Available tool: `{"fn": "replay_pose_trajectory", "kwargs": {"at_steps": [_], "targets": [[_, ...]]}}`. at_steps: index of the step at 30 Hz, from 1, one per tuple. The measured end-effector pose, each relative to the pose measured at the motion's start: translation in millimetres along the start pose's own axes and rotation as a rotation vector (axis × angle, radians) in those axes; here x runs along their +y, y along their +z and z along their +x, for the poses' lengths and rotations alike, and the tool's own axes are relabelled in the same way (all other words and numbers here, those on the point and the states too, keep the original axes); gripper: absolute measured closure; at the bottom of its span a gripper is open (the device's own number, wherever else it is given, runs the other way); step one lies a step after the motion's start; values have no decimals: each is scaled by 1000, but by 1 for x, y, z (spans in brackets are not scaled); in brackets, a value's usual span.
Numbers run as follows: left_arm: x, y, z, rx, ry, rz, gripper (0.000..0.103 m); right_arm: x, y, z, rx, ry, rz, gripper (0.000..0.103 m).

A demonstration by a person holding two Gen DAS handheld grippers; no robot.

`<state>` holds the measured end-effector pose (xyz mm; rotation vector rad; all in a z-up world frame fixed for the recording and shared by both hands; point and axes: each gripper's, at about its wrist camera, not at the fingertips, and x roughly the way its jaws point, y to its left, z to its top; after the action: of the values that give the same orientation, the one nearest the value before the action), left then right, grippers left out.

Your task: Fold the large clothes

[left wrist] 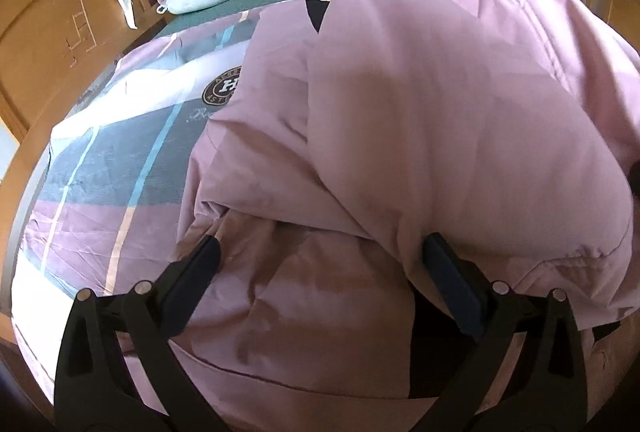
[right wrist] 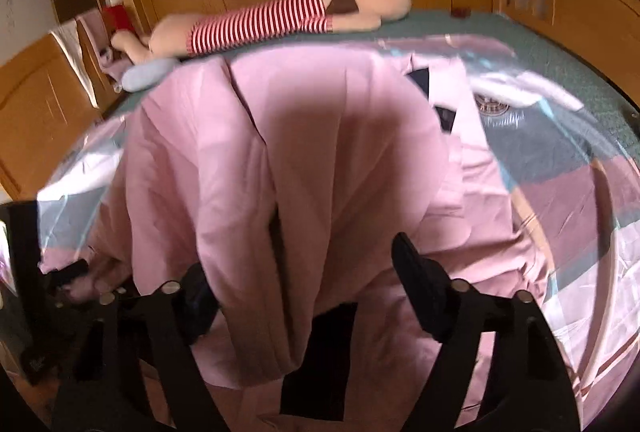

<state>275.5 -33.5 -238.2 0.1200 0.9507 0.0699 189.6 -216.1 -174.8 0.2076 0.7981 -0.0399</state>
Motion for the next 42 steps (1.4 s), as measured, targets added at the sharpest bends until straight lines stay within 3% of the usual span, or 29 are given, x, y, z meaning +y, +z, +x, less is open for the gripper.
{"fn": "replay_pose_trajectory", "kwargs": {"at_steps": [5, 10, 12, 16, 18, 20, 21, 24, 27, 29, 30, 32, 34, 42], "targets": [[6, 4, -14, -24, 20, -23, 2, 8, -19, 38, 168, -68, -59, 26], [12, 14, -48, -209, 172, 11, 2, 12, -20, 38, 171, -89, -75, 26], [19, 21, -40, -187, 221, 28, 2, 13, -19, 37, 171, -85, -74, 25], [45, 20, 16, -11, 282, 16, 2, 15, -19, 38, 171, -85, -81, 23], [54, 14, 37, 81, 204, -19, 2, 13, -20, 40, 173, -84, -82, 22], [64, 13, 39, 93, 154, -77, 2, 10, -17, 35, 164, -69, -73, 22], [66, 14, 40, 99, 147, -81, 2, 8, -15, 29, 145, -62, -63, 22], [63, 15, 43, 105, 160, -70, 2, 5, -7, -6, -30, -39, -47, 22], [60, 15, 42, 97, 185, -50, 2, 14, -6, -28, -127, 57, -71, 22], [60, 16, 45, 98, 189, -47, 2, 31, -12, -28, -108, 123, -134, 22], [60, 16, 45, 100, 189, -47, 2, 39, -15, -25, -99, 108, -167, 23], [59, 13, 40, 103, 185, -53, 2, 59, -29, -7, -43, -14, -282, 28], [58, 13, 39, 104, 187, -54, 2, 64, -39, 15, 46, -74, -327, 29], [57, 13, 38, 100, 197, -51, 2, 62, -39, 23, 77, -97, -338, 25]]}}
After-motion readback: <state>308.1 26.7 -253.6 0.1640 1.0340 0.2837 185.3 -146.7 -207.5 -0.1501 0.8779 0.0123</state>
